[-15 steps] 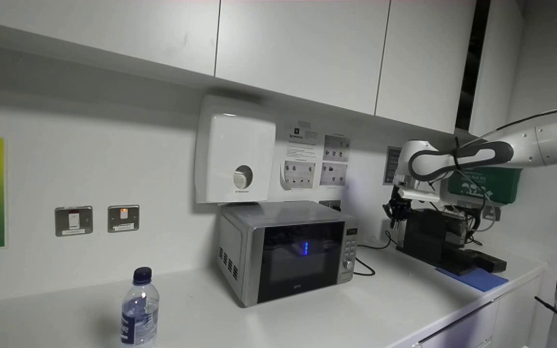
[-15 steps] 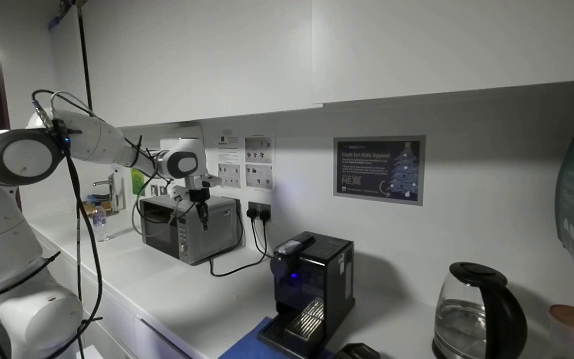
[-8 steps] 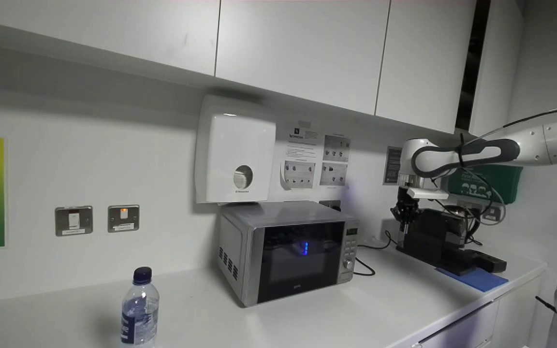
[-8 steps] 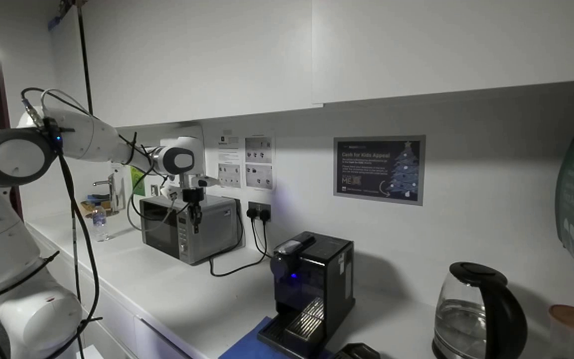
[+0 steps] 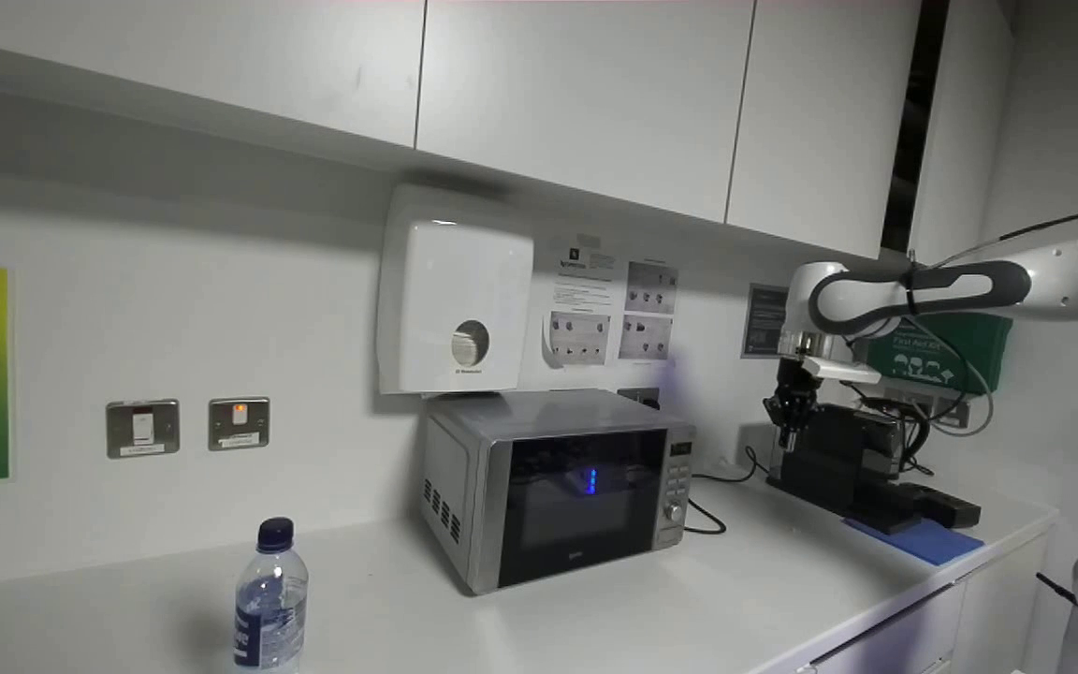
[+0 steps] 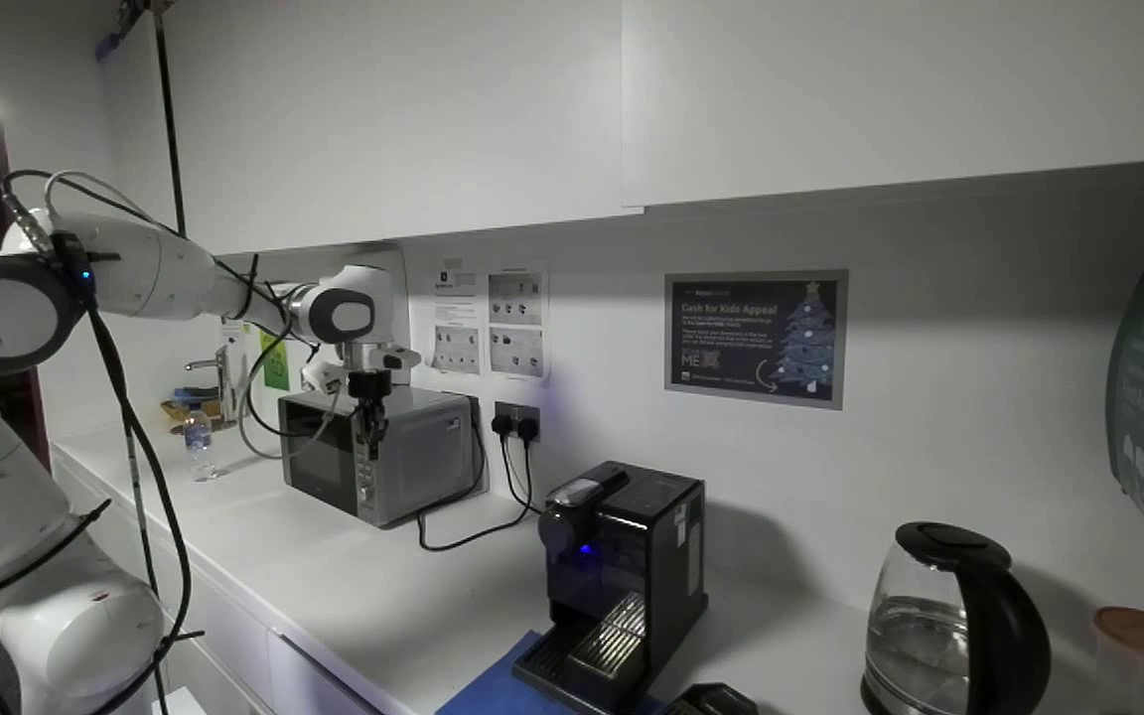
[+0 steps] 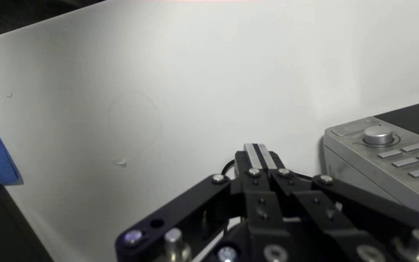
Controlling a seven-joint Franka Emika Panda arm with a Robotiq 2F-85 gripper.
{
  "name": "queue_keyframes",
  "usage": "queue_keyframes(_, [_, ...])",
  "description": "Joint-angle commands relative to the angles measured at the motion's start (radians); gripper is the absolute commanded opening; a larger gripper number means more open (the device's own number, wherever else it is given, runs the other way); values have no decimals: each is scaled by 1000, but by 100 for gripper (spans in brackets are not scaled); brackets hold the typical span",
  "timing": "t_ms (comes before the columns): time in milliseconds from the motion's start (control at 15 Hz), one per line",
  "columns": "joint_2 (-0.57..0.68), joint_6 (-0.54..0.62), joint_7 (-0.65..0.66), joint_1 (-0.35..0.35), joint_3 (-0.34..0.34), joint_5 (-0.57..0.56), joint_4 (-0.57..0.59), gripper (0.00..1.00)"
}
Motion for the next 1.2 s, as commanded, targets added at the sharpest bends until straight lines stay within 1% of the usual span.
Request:
queue_keyframes(0, [-69,-19,-30,-6,27,62,-52,0])
queue_keyframes(200, [-82,-28,-19,0,49,102,-64,0])
queue_keyframes(533, [-64,-32,8,4,91,139,-46,0])
queue_keyframes(867, [-19,-18,64,-4,106,188,-14,0])
queue_keyframes(933, [-40,-7,33,-3,107,163,-41,1])
queue_keyframes(1133, [-30,-7,47,-3,107,172,-38,1])
